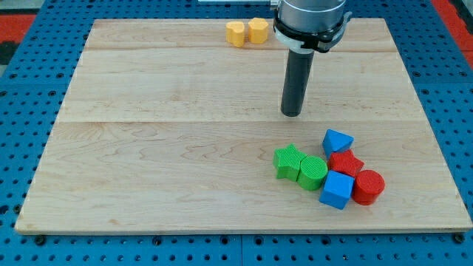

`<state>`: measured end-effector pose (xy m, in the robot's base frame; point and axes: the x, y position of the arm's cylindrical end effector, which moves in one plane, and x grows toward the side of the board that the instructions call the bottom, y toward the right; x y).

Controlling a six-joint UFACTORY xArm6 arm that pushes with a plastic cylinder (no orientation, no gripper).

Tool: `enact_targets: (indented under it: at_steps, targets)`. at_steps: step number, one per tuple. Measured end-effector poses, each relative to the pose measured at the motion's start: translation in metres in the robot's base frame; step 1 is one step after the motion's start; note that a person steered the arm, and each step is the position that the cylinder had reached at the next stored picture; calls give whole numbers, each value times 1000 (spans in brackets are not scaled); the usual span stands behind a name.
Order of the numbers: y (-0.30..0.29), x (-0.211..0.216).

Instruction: Move the triangle and red star towards the right side of the board

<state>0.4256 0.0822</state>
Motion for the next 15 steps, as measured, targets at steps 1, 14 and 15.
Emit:
enact_targets:
  at_steps: [1,14,15]
  targets:
    - [0,0]
    - [14,69]
    - [30,54]
